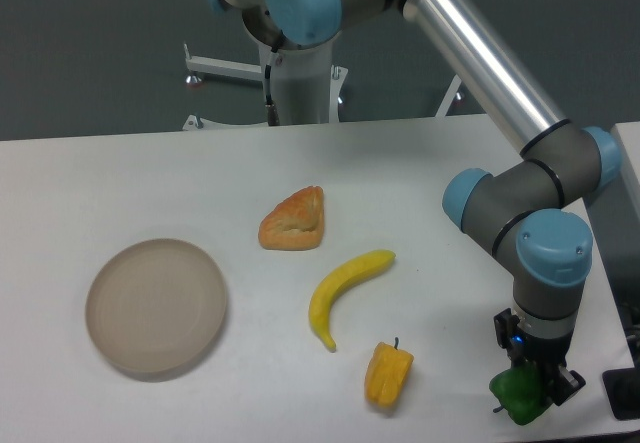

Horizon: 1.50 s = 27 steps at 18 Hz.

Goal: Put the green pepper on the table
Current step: 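Lift the held green pepper with the gripper and carry it inward over the table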

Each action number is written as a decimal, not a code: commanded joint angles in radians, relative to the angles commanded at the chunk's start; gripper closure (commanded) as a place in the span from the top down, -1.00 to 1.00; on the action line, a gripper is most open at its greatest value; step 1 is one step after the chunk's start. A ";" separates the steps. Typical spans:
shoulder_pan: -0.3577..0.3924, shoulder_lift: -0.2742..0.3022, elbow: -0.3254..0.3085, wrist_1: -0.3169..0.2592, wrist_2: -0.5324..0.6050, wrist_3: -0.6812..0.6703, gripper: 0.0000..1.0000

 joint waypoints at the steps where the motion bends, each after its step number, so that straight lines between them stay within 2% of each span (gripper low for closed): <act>1: 0.000 0.000 0.000 0.000 -0.002 -0.002 -0.35; 5: 0.000 0.021 -0.021 -0.008 -0.031 -0.003 -0.35; 9: 0.000 0.089 -0.101 -0.011 -0.051 -0.006 -0.35; 16: 0.020 0.254 -0.322 -0.029 -0.094 -0.003 -0.35; 21: 0.037 0.377 -0.464 -0.116 -0.112 0.012 -0.35; 24: 0.064 0.440 -0.576 -0.118 -0.133 0.096 -0.35; 27: 0.097 0.480 -0.659 -0.118 -0.135 0.182 -0.35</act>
